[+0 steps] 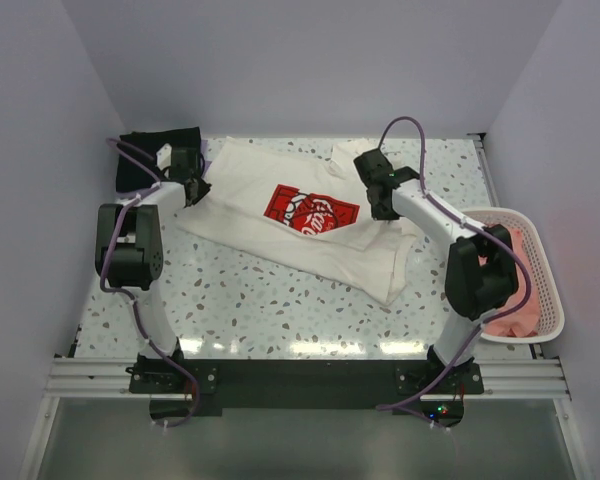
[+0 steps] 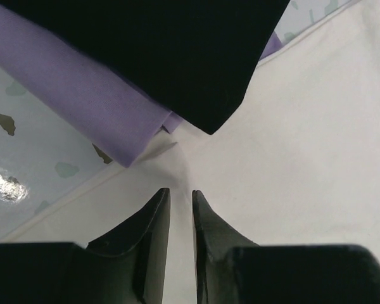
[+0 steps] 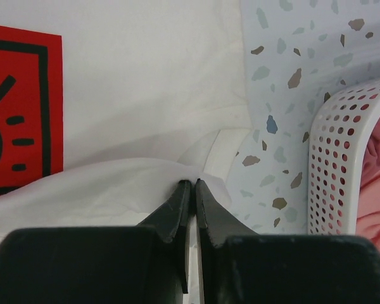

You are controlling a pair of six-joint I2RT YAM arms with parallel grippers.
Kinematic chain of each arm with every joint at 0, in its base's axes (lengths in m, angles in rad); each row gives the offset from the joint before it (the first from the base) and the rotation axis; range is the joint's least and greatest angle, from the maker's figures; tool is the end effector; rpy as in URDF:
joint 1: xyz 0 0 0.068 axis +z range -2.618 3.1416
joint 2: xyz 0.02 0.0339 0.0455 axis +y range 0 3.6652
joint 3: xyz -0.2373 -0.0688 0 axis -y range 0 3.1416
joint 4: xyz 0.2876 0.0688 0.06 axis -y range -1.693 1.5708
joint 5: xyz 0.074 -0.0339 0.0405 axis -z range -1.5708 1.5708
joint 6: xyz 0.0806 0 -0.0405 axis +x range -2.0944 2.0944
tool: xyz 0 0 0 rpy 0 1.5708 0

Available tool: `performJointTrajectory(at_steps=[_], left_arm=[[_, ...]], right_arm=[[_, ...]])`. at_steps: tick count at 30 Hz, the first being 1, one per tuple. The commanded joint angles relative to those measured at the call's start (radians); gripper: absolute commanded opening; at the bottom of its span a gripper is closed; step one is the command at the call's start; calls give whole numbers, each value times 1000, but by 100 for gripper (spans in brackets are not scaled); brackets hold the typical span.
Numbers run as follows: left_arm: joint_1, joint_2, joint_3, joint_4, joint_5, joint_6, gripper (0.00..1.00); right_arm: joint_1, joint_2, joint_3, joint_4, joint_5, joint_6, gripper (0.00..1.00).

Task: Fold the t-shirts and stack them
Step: Fold the tshirt

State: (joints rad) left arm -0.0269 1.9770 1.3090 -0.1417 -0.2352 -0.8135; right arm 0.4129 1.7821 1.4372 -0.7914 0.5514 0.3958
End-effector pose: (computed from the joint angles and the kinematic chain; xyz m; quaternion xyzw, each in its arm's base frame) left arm 0.4821 0.0058 0.0901 -0.3936 0.8349 -0.0510 0.3812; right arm 0.4024 0.1302 0.1754 0.0506 0.9401 -0.1628 0.2953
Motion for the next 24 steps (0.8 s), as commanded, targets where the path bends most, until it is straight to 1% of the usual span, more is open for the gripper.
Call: performJointTrajectory(at_steps=[1,2,6,7,9,12,13,16,19,20,21,23,24], left_arm=[[4,-30,18,56,11,27,26],[4,-41,7,60,16,31,33],[7,-107,-14,57,14,56,46],[8,-139,-31,51,10,56,51],[12,-177,-60,45,5,45,55],[13,-256,-129,33,-4,22,59],[13,-291,-148,25,-9,14,61],[13,-365,-238,11,-21,-30,65],[13,-457,-402,17,-55,-105,66],[13,-480,-434,30,-62,-136,66],[12,-522,-467,37,-72,-148,66],[13,-558,-546,66,-85,-174,66],[13,-585,-569,79,-88,-179,66]], right_arm=[[-11,20,52,11,27,-20,7],[-16,25,57,12,19,-20,7],[-57,60,101,12,-14,-17,11],[-65,74,117,20,-30,-18,13],[-81,94,146,20,-51,-20,15],[-88,128,166,11,-62,-21,34],[-88,129,164,11,-65,-21,48],[-88,102,140,24,-105,-15,64],[-88,22,94,38,-175,11,64],[-86,-13,69,49,-203,17,65],[-86,-83,4,63,-261,35,66],[-86,-168,-73,109,-319,61,66],[-86,-252,-159,130,-350,86,66]])
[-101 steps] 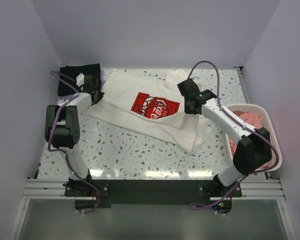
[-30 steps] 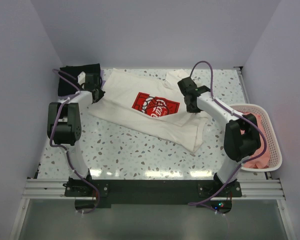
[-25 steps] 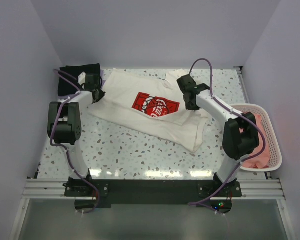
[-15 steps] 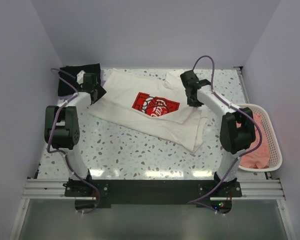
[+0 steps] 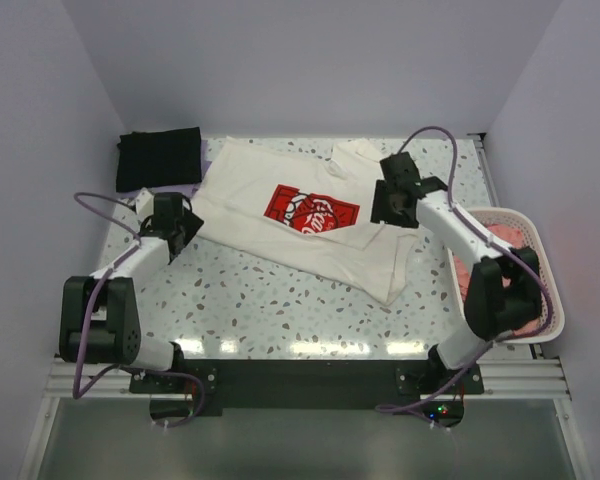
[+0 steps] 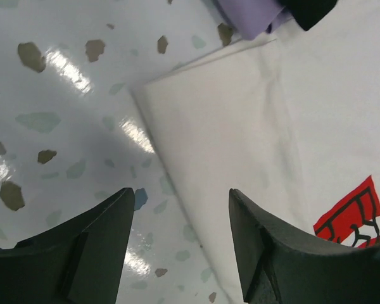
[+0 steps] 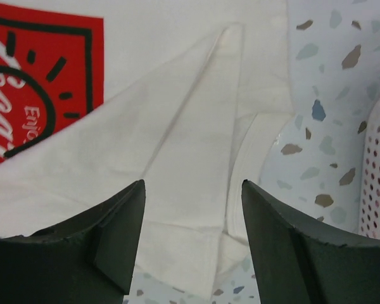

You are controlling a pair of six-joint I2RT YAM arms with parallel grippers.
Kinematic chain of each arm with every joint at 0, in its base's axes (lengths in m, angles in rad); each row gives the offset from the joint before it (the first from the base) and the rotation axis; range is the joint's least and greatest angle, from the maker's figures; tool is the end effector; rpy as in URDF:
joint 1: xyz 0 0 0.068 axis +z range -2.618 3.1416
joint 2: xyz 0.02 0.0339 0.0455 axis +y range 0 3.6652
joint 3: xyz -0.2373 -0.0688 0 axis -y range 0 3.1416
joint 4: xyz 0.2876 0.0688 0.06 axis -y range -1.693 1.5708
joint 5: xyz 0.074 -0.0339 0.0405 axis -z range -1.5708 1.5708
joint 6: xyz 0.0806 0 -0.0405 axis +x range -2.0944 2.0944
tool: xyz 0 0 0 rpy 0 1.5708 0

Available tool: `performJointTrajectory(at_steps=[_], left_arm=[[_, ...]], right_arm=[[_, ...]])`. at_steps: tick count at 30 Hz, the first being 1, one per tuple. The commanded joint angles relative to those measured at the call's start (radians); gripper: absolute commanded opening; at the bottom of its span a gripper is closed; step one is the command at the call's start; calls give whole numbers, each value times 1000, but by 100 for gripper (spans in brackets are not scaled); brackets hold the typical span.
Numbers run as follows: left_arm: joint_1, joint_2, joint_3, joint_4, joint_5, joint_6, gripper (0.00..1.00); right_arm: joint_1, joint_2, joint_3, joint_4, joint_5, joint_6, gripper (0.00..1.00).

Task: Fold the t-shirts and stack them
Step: Fold the tshirt

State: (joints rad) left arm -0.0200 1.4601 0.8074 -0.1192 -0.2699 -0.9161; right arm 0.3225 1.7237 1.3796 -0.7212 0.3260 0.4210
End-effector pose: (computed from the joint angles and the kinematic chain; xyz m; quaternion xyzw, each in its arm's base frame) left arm 0.3678 0.0141 0.1165 -0.4426 0.8001 -0.0632 0.3998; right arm 0.4065 0.1086 0.1759 0.0876 0.9522 -0.0568 0.2870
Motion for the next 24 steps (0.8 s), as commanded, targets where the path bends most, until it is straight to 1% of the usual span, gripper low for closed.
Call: performJointTrajectory(at_steps=[1,2,3,4,5,7,8,10,11,14,15,17,20,22,24], left_arm=[[6,-79,-112,68,-58,-82,66],[8,-89,-129,93,-61,-96,65],[12,-95,-146,104,-61,-99,65],[14,-96,-171,145,-57,-99,64],[17,-92,-178,186,-51,-102,64],[20,-58,-189,229,-17,-102,64],[55,-29,-192,278,3,-99,64],[74,2,-195,318,43,-98,63],[86,25,-197,351,52,-99,62],[95,57,-202,398,70,-92,61],[100,80,-198,404,72,-92,60],[104,100,-188,414,81,-87,58],[111,123,-182,420,81,-83,52],[109,123,-185,417,69,-79,48],[109,126,-185,417,67,-73,47]], right_arm=[[4,-232,-144,95,-172,74,66],[4,-269,-186,110,-194,91,66],[4,-310,-265,127,-218,122,66],[4,-373,-305,162,-276,137,66],[4,-404,-342,178,-297,153,66],[3,-472,-436,209,-324,194,67],[4,-492,-497,221,-367,220,67],[3,-535,-557,253,-398,249,67],[7,-573,-618,264,-419,284,67],[12,-643,-695,302,-427,346,67],[15,-656,-738,308,-429,390,67],[16,-680,-769,304,-423,429,67],[18,-740,-809,264,-366,504,67],[16,-786,-821,218,-296,518,66],[18,-809,-829,212,-257,510,64]])
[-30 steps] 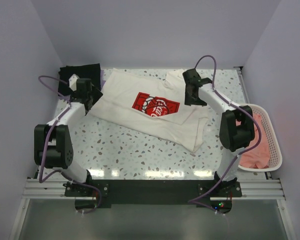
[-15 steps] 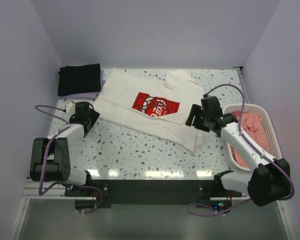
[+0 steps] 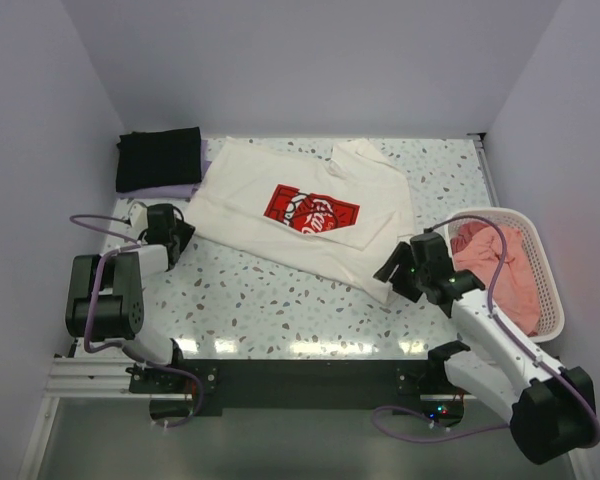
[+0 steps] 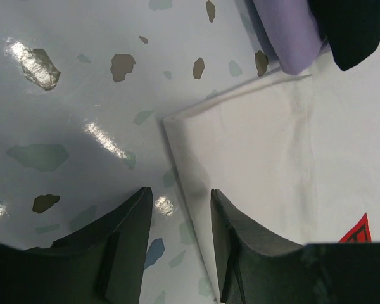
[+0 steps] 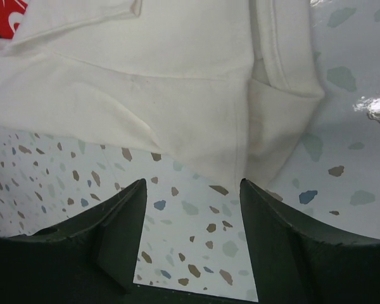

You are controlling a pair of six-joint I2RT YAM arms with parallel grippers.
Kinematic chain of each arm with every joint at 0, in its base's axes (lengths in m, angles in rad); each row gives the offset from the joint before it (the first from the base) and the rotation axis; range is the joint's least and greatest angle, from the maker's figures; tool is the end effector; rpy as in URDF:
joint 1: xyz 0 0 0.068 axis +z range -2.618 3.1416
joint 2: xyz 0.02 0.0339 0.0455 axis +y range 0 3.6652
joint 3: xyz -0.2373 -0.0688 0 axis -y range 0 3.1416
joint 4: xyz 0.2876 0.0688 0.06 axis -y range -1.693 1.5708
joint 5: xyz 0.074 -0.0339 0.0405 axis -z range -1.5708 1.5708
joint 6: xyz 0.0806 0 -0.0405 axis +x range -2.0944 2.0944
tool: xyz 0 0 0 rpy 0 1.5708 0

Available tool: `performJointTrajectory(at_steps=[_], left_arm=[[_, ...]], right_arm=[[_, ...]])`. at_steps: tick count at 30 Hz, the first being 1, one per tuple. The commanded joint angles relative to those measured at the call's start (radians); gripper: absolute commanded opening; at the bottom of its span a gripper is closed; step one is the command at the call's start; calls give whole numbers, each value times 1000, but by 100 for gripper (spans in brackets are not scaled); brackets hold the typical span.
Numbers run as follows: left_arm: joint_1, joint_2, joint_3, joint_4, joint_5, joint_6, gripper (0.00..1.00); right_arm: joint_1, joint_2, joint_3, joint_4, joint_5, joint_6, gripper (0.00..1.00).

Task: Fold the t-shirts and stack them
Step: Fold the tshirt

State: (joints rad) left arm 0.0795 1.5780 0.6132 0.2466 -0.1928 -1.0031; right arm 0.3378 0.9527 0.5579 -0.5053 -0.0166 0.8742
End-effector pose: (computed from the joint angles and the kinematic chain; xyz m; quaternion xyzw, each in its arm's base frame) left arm 0.3478 0.0432 0.0478 -0.5011 0.7562 -0.1049 0.4075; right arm 0.2516 0.0898 0.1306 0.2476 0.9112 0.1939 0.2660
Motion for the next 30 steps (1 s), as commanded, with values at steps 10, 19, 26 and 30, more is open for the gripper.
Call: performJointTrajectory(at_steps=[10,19,26,30], left_arm=[[9,28,39,20,-22,29,34],[9,48,36,29,-16,40,20],[9,62,45,37,-5,44,7],[9,68,56,28,-2,49,0]], right_arm=[[1,113,25,60,190,2,50],[1,213,42,140,132,-6,42],[0,236,59,137,153,-20,26],[1,259,88,111,178,-49,10]])
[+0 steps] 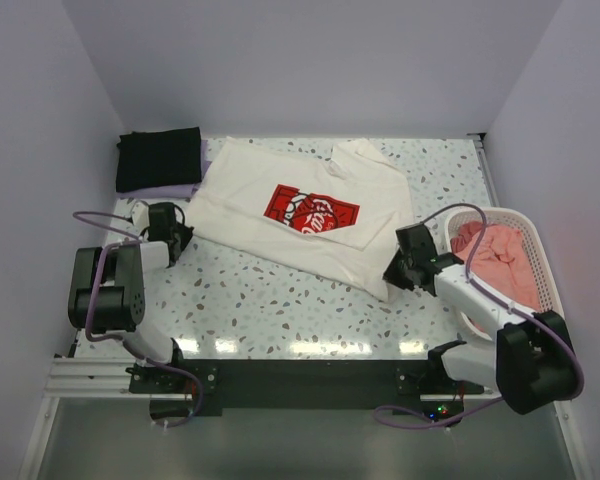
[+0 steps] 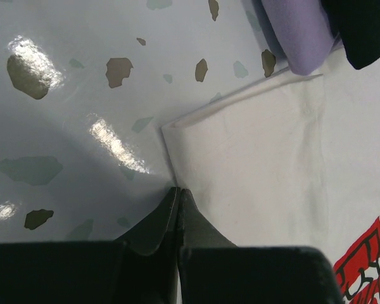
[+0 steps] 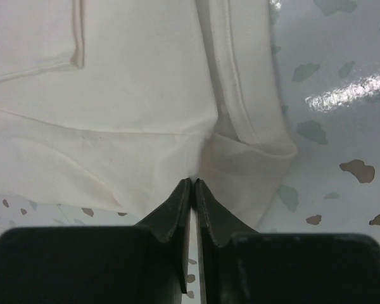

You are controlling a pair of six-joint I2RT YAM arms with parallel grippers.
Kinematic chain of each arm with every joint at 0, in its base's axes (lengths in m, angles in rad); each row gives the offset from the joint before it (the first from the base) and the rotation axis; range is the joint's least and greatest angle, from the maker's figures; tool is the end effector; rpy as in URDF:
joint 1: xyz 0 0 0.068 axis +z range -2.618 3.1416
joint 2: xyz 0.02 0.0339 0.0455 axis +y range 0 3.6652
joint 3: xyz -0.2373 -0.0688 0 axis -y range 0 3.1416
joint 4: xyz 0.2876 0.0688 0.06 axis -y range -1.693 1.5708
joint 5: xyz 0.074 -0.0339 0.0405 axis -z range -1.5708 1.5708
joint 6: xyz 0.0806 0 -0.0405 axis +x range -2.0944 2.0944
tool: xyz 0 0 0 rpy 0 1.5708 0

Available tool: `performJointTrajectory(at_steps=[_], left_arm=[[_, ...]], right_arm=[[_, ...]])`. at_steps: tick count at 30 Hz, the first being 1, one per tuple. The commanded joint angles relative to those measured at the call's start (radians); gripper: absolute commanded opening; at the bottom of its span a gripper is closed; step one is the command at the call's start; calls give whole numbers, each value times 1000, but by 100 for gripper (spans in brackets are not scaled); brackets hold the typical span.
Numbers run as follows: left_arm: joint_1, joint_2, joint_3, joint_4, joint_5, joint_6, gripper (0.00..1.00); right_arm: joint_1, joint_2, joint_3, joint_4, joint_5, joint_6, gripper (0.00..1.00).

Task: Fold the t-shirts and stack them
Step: Fold the tshirt

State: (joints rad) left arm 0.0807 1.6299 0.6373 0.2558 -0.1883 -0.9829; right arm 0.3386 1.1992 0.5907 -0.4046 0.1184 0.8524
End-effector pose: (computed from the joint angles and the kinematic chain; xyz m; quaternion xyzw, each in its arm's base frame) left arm 0.3525 0.0436 0.0394 -0.4944 0.7652 -0.0984 0.4004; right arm 0.2726 0.0859 0.0887 0.2596 0.9241 0.1070 0.2594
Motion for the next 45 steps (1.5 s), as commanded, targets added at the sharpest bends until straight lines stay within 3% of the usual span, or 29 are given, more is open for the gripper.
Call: performJointTrajectory(at_steps=[1,4,12,24,27,28,31,35,40,45], left_arm=[[10,18,32,17,-7,30,0],[11,18,38,11,-10,39,0],[16,8,55,-13,-19,47,0],[30,10,47,-6,-8,59,0],[30,19,42,11,3,62,0],[31,24,41,16,7,64,0],[34,22,29,39,24,70,0],[39,13,18,59,47,75,2],[41,-11,9,63,58,81,19],[42,-30,-7,74,79,84,27]], right_arm=[[0,22,60,-2,47,-33,7],[0,46,93,-37,78,-68,0],[-1,111,196,-151,239,-170,0],[-1,194,227,-171,285,-225,0],[-3,204,238,-181,293,-234,20],[-1,206,245,-200,294,-242,36],[-1,168,280,-247,284,-242,59],[-3,70,282,-296,212,-210,59],[-1,-71,172,-281,20,-90,59],[3,-223,41,-205,-100,43,60]])
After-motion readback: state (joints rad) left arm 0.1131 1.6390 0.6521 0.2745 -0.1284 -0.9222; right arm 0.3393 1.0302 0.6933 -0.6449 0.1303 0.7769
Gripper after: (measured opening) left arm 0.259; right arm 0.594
